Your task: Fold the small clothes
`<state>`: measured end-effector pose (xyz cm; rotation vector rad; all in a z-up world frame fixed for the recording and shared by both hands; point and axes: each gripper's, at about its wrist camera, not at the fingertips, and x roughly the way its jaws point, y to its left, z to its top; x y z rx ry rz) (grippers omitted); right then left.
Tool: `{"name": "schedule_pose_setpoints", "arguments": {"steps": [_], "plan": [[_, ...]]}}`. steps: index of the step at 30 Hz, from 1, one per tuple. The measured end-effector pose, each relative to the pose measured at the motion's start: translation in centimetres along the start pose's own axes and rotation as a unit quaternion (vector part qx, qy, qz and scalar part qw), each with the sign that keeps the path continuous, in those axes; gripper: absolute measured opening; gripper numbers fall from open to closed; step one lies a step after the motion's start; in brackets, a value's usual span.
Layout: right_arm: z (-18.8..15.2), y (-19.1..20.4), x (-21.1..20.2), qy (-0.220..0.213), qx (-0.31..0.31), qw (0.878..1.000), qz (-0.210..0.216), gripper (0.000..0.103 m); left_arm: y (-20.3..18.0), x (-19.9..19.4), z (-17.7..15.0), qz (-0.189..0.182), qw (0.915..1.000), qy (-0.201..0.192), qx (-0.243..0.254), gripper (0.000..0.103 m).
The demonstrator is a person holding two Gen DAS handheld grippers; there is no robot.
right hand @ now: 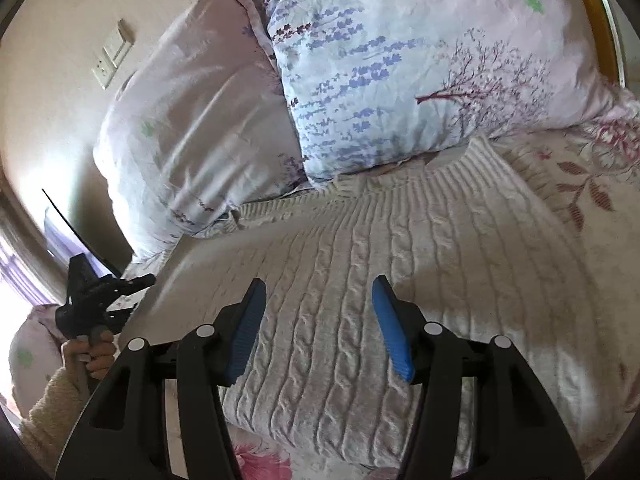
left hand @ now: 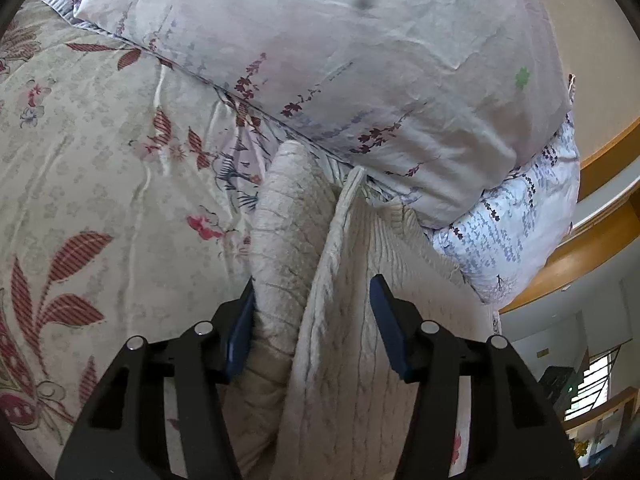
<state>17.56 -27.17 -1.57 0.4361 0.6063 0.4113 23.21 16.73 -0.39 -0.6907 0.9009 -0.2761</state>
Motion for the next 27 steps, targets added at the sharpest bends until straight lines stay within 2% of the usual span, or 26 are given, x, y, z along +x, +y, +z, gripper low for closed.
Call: {"name": "schedule_pose_setpoints", "arguments": {"steps": [3,7,10,21,27], "plan": [[0.1,-0.2,-0.1,-0.005,0.006,1.000,0.014,0.057,-0.4,0.4,-0.1,0.002,1.0000,0.001,0.000,0.049],[0.2,-0.4,-0.4,-0.013,0.011,1.000,0.019,0.058,-0.6,1.1,-0.2,-0.005,0.9997,0.015,-0.016,0.031],[0.2,-0.8,-0.5,-0.013,0.019,1.000,0.021,0.058,-1.0,1.2,-0.3,-0.009,0.9996,0.014,-0.023,0.026],[0.4,-1.4,-1.4,-0.031,0.029,0.999,0.031,0.059,-5.6,-0.3,-0.3,-0.050,0.9983,-0.016,-0.025,0.020],[0.5,-1.7,-1.5,-0.034,0.034,0.998,0.039,0.059,-10.1,-0.3,-0.7,-0.100,0.9945,-0.021,-0.022,0.019]]}}
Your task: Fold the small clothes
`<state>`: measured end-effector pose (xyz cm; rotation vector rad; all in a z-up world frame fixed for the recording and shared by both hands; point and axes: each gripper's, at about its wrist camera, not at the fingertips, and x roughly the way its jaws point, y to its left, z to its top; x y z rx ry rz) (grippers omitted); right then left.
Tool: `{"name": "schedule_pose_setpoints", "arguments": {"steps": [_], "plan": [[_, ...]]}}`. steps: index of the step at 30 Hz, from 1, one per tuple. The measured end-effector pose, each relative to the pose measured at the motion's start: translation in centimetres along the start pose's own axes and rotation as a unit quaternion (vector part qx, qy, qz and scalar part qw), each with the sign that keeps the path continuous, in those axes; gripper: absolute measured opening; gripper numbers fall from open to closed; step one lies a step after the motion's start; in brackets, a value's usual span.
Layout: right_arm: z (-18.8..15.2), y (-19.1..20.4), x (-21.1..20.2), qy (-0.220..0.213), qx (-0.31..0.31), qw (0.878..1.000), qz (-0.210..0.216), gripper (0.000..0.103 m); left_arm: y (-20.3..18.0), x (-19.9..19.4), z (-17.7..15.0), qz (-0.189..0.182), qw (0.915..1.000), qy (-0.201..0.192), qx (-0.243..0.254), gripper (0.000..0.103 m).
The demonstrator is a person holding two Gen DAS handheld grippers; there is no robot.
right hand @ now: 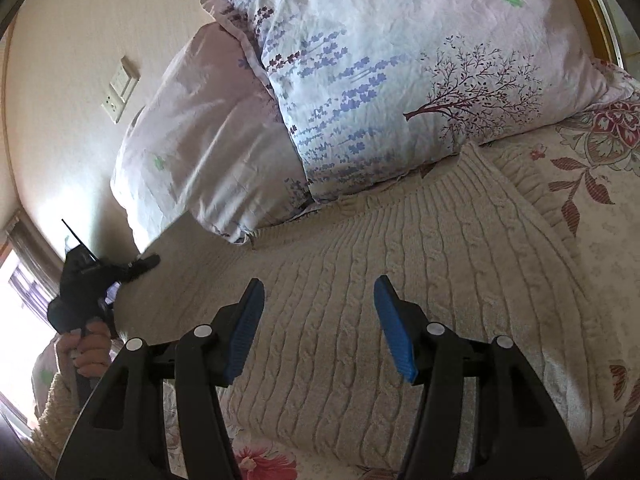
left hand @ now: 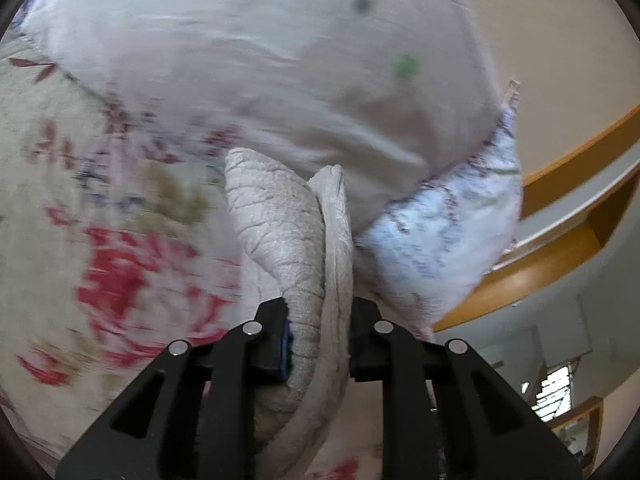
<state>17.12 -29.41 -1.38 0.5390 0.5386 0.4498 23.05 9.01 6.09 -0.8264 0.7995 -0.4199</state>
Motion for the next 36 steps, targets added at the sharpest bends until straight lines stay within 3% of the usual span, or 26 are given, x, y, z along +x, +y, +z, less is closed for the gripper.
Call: {"name": "schedule_pose_setpoints", "arguments": {"steps": [8,15,18,22,24,28,31,36], "plan": [[0.3,-0.6,-0.7,-0.023,0.007,1.000,-0.018,0.059,-6.7,7.2,-5.2,-0.074,0.9949,0.061,0.032,0.019],[0.7,-2.6,-1.4,-0.046,0.044,0.997,-0.044,0.059,-8.0,13.8,-9.6,-0.031,0.9904,0.115,0.070,0.020],[0.7,-3.0,-1.6,-0.046,0.053,0.997,-0.044,0.059,-9.4,13.9,-9.9,-0.033,0.9861,0.126,0.104,0.033],[0.9,-2.6,-2.1,-0.034,0.050,0.998,-0.031,0.059,-9.9,11.5,-9.9,-0.073,0.9805,0.139,0.118,0.051],[1.3,-2.2,-2.4,-0.016,0.051,0.998,-0.018,0.059,-9.7,9.6,-9.3,-0.065,0.9812,0.122,0.134,0.056],[2.8,-1.8,-2.2,0.042,0.067,0.997,0.004,0.059,-7.5,6.8,-7.8,0.001,0.9849,0.081,0.153,0.062],[3.6,-2.0,-0.8,0.086,0.088,0.992,0.011,0.059,-5.3,6.7,-7.2,0.047,0.9861,0.080,0.138,0.062],[3.1,-2.6,1.8,0.132,0.115,0.985,0.004,0.059,-3.2,7.1,-7.7,0.049,0.9870,0.098,0.117,0.062]]}}
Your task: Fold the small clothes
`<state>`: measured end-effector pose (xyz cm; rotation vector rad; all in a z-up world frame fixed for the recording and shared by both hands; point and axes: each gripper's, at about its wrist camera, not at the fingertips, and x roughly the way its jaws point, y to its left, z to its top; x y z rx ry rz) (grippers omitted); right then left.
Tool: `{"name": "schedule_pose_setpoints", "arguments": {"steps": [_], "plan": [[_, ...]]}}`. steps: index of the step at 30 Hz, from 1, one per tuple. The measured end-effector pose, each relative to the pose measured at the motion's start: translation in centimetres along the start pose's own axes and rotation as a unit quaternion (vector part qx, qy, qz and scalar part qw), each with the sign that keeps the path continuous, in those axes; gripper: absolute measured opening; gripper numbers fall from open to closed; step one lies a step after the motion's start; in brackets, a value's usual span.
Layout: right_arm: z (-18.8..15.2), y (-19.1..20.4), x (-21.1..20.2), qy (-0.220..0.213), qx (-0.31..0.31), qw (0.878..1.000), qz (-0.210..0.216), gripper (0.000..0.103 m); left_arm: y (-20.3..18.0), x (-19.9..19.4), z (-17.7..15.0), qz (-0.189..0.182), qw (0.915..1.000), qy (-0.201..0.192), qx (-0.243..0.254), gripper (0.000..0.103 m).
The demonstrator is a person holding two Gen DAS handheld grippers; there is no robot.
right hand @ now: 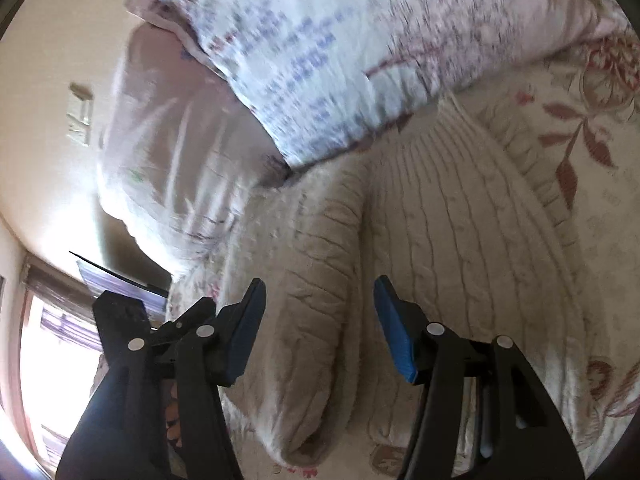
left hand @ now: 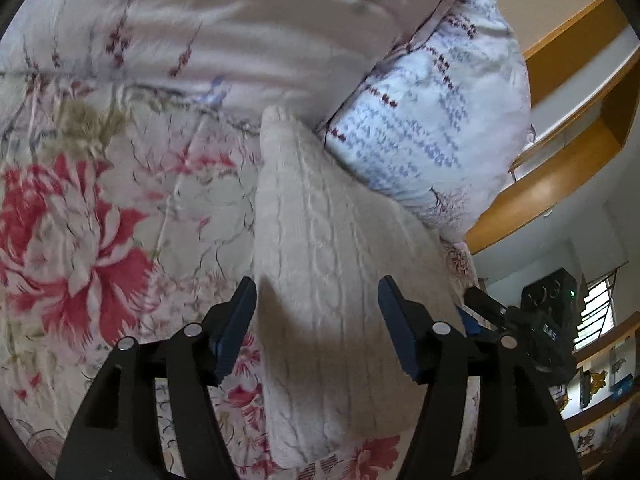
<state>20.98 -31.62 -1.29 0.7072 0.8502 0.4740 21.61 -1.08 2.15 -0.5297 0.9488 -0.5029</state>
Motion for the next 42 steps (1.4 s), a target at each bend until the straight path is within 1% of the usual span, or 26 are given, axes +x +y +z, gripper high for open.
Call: {"name": "schedule_pose_setpoints", "arguments": {"steps": [2,6,7,8,9,11,12,17,18,19,20,22,26,29,32,33,34,35,37,39,42], "plan": [[-0.3,-0.3,0.8,0.010,0.006,1.000,-0.002,0.059,0.1,0.3,-0.3,0.004,1.0000,0.001,0.006,0.062],[-0.3,-0.3,0.9,0.011,0.006,1.000,0.001,0.058,0.0,0.6,-1.0,0.010,0.9997,-0.003,0.023,0.064],[-0.2,-0.1,0.9,0.016,0.003,1.000,0.002,0.055,0.0,0.8,-1.0,0.010,0.9997,-0.002,0.024,0.064],[-0.2,0.2,1.0,0.022,-0.002,1.000,0.005,0.050,0.0,0.8,-1.1,0.009,0.9996,-0.002,0.026,0.064],[-0.2,0.5,1.1,0.030,-0.008,0.999,0.006,0.050,0.0,0.9,-1.1,0.010,0.9996,-0.003,0.028,0.064],[-0.4,1.1,1.5,0.037,-0.022,0.999,-0.012,0.050,-0.1,1.1,-0.9,0.010,0.9995,-0.003,0.031,0.064],[-0.4,1.1,1.9,0.040,-0.021,0.999,-0.015,0.050,-0.1,1.2,-0.9,0.010,0.9994,-0.002,0.032,0.064],[0.5,0.9,3.2,0.045,0.002,0.999,0.008,0.050,-0.5,1.7,-1.0,0.014,0.9990,0.005,0.041,0.067],[0.7,0.9,3.4,0.042,0.006,0.999,0.011,0.047,-0.5,1.7,-1.1,0.015,0.9990,0.005,0.041,0.068],[1.0,0.8,3.7,0.037,0.008,0.999,0.011,0.034,-0.6,1.7,-1.1,0.015,0.9990,0.005,0.041,0.068],[1.3,0.6,4.1,0.035,0.010,0.999,0.008,0.024,-0.5,1.6,-1.0,0.014,0.9992,0.005,0.037,0.068],[1.4,0.6,4.1,0.027,0.010,1.000,0.012,0.021,-0.4,1.4,-1.0,0.008,0.9995,0.006,0.029,0.068],[1.4,2.0,2.4,-0.008,-0.042,0.999,-0.016,0.017,-0.4,0.8,-0.9,-0.004,0.9998,0.003,0.021,0.070],[1.5,3.2,0.9,-0.029,-0.083,0.995,-0.045,0.017,-0.9,0.5,-0.9,-0.012,0.9997,0.002,0.022,0.070],[1.8,3.8,-0.7,-0.049,-0.115,0.988,-0.089,0.017,-1.8,0.2,-1.2,-0.014,0.9993,-0.001,0.034,0.070],[2.0,3.8,-1.6,-0.058,-0.125,0.984,-0.113,0.017,-2.0,0.2,-1.3,-0.014,0.9992,-0.001,0.038,0.071],[2.1,3.6,-2.0,-0.064,-0.130,0.981,-0.127,0.017,-2.2,0.2,-1.4,-0.015,0.9991,-0.001,0.041,0.071],[2.3,3.4,-2.6,-0.071,-0.135,0.978,-0.145,0.017,-2.5,0.3,-1.5,-0.016,0.9989,0.000,0.044,0.072],[2.6,2.5,-3.8,-0.086,-0.144,0.966,-0.194,0.017,-3.0,0.5,-1.7,-0.017,0.9986,0.002,0.050,0.072],[2.9,1.2,-4.4,-0.084,-0.140,0.963,-0.212,0.017,-3.5,0.9,-1.9,-0.017,0.9983,0.007,0.056,0.073],[2.8,0.1,-4.6,-0.078,-0.134,0.965,-0.209,0.017,-4.3,1.7,-2.2,-0.018,0.9978,0.015,0.062,0.073]]}}
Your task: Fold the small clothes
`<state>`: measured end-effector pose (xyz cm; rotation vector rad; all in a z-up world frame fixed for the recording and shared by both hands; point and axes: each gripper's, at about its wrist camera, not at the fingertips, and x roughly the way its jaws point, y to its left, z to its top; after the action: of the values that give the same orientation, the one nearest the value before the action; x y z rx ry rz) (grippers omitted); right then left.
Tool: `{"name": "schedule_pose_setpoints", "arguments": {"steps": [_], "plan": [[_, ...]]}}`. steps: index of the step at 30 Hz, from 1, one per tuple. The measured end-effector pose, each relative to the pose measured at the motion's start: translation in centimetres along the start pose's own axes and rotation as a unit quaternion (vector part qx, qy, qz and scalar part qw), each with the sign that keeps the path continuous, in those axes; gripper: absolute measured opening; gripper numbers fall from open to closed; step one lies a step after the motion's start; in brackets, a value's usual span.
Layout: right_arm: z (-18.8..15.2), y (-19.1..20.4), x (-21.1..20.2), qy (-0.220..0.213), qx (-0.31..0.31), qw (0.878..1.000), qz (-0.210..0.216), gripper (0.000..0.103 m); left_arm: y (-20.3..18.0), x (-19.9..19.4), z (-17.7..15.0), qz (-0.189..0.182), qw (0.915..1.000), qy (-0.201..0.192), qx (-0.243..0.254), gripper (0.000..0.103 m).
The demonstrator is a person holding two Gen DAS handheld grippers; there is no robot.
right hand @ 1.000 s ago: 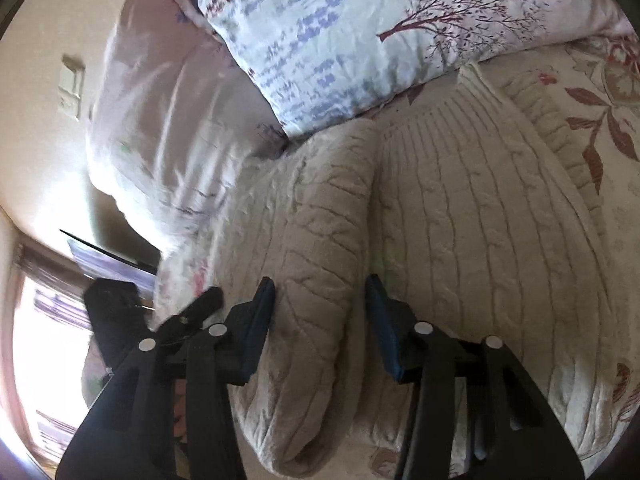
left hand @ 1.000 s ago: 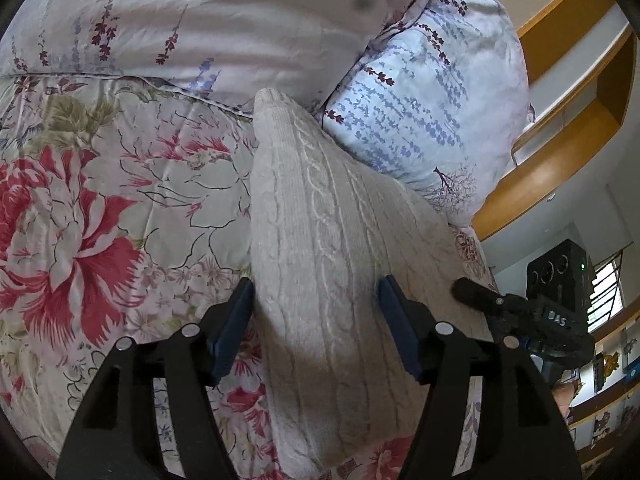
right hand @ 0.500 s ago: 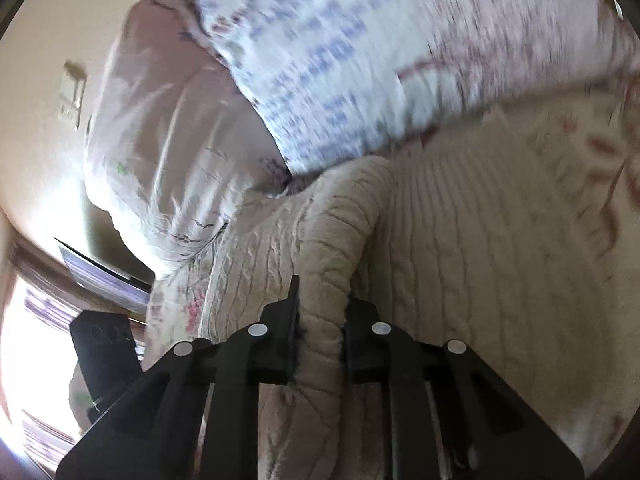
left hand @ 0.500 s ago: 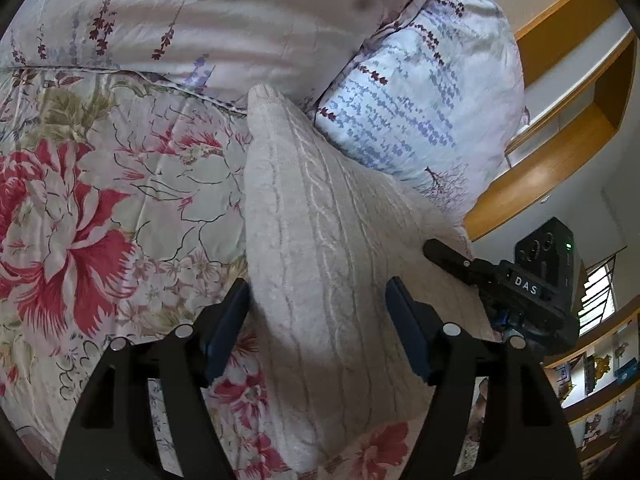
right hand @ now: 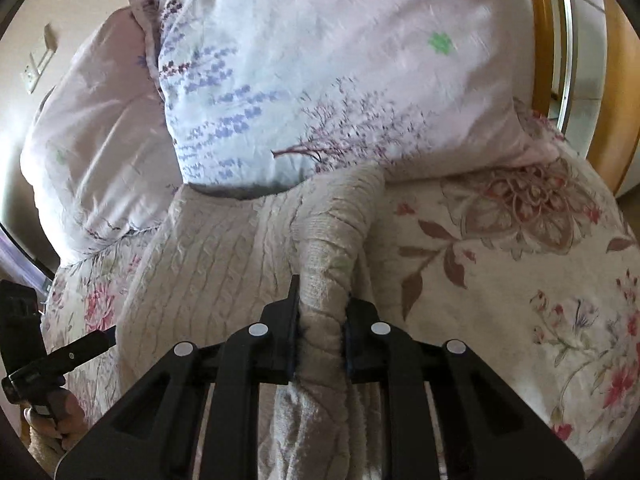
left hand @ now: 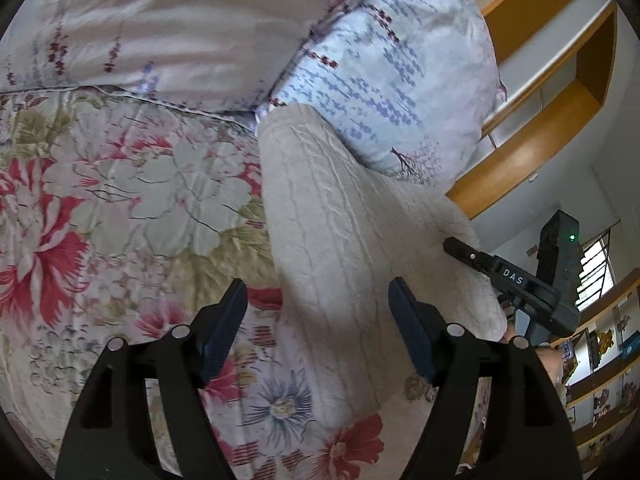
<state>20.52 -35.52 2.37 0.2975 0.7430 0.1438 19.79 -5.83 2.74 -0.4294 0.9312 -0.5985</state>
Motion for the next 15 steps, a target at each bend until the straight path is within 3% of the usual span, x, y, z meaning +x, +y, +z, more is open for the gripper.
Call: {"name": "schedule_pose_setpoints", "arguments": {"steps": [6,12,15], "plan": [[0.0,0.7,-0.8,-0.031,-0.011,0.999,-0.017,0.017,-0.7,1.1,-0.7,0.005,0.9999,0.013,0.005,0.073],[-1.1,-2.2,1.3,0.009,0.039,0.999,-0.011,0.019,-1.0,2.1,-1.5,0.004,0.9998,0.021,0.006,0.072],[-1.3,-2.6,0.6,-0.003,0.050,0.999,0.002,0.018,-1.1,2.3,-1.6,0.003,0.9997,0.023,0.008,0.072]]}}
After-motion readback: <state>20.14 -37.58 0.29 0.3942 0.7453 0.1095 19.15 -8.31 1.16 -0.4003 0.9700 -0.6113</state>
